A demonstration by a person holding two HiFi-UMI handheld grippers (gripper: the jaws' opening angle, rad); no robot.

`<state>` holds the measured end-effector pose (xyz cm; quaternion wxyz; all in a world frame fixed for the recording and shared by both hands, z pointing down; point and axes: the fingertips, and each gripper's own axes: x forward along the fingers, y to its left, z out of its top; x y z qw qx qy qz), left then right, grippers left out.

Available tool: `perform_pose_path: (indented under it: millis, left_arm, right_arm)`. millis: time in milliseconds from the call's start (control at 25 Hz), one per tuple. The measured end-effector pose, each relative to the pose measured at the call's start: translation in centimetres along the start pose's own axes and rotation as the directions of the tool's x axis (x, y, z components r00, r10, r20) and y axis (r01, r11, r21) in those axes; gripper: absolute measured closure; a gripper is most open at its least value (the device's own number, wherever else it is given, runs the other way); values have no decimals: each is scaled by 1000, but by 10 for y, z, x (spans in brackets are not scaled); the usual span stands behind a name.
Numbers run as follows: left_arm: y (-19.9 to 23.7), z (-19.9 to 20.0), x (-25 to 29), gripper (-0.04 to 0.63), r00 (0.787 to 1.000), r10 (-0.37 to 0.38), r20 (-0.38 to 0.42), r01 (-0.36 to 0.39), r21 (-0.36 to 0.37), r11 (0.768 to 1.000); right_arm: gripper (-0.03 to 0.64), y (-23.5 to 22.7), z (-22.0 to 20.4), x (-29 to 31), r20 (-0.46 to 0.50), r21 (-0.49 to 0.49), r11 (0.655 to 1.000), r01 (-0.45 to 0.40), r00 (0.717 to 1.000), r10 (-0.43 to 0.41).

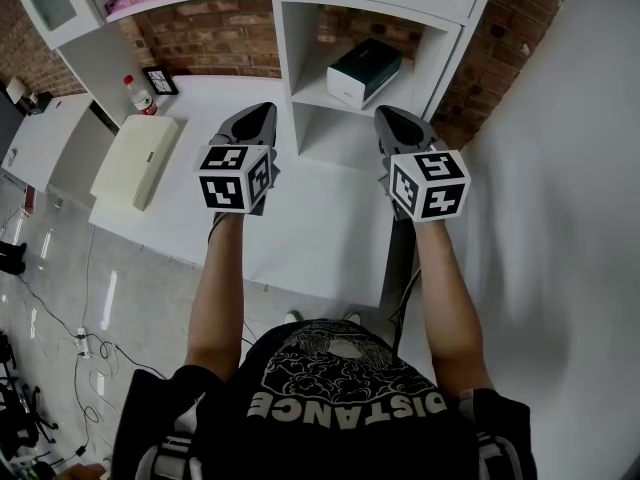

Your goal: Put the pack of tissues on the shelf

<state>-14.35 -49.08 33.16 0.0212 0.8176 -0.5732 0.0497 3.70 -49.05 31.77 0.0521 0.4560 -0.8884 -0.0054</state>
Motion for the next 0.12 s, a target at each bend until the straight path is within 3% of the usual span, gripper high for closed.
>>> perform_pose_path:
  millis: [120]
  left_arm:
    - [-1, -2, 1, 594, 1000, -4, -7, 4, 0, 1000]
  right_arm:
    - [614, 0, 1, 1, -1, 0, 1000, -2, 1000, 2]
